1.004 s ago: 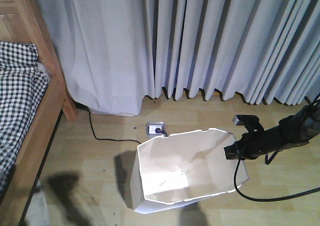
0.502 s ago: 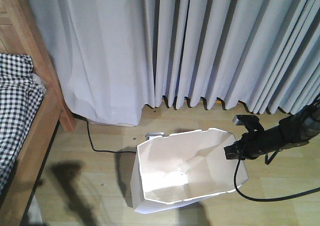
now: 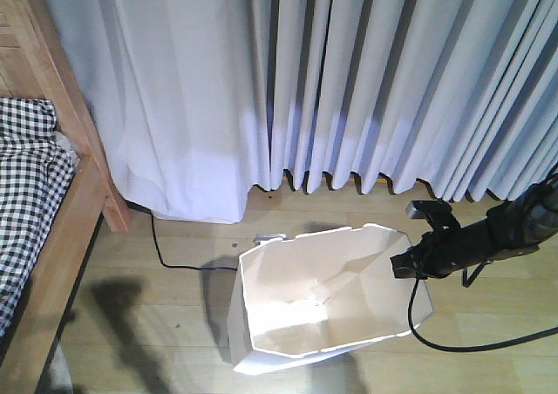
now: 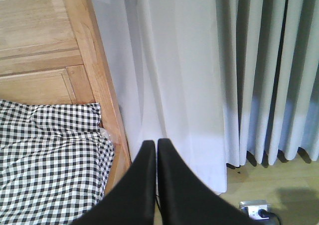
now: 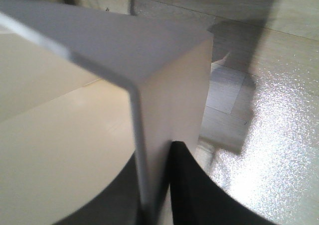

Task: Move trash bin to bedside with robot
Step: 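Carry the held bin forward toward the curtains beside the bed, then lower the bin to the floor near the bed and open the right gripper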

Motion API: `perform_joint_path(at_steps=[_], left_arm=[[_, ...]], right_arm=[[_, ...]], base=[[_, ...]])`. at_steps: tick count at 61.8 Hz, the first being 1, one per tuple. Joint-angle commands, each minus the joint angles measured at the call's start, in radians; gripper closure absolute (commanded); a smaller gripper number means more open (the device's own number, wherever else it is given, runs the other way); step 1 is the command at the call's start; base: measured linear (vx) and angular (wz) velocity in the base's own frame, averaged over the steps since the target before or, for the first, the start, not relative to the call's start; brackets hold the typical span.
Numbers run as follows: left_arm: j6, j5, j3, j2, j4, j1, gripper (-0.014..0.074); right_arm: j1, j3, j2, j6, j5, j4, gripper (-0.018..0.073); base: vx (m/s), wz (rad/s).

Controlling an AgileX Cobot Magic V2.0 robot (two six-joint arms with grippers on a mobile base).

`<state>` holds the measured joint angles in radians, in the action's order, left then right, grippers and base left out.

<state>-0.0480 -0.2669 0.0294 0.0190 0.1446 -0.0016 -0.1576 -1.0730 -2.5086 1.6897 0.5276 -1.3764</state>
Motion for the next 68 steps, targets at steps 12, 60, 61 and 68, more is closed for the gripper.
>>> perform_joint_path(at_steps=[12, 60, 61, 68], left_arm=[[-0.008, 0.073, 0.029, 0.01, -0.004, -0.006, 0.0602], [-0.008, 0.073, 0.029, 0.01, -0.004, -0.006, 0.0602], [-0.008, 0.073, 0.029, 0.01, -0.004, -0.006, 0.0602], [-0.008, 0.073, 0.029, 0.01, -0.004, -0.006, 0.0602]], right_arm=[[-0.005, -0.011, 0.083, -0.012, 0.216, -0.046, 0.0566], [-0.086, -0.115, -0.088, -0.043, 0.062, -0.1, 0.0566], [-0.086, -0.129, -0.096, -0.048, 0.062, -0.1, 0.0566], [-0.084, -0.22, -0.171, -0.071, 0.075, -0.1, 0.0566]], base=[[0.0, 0.0], [0.0, 0.0], [0.0, 0.0], [0.0, 0.0]])
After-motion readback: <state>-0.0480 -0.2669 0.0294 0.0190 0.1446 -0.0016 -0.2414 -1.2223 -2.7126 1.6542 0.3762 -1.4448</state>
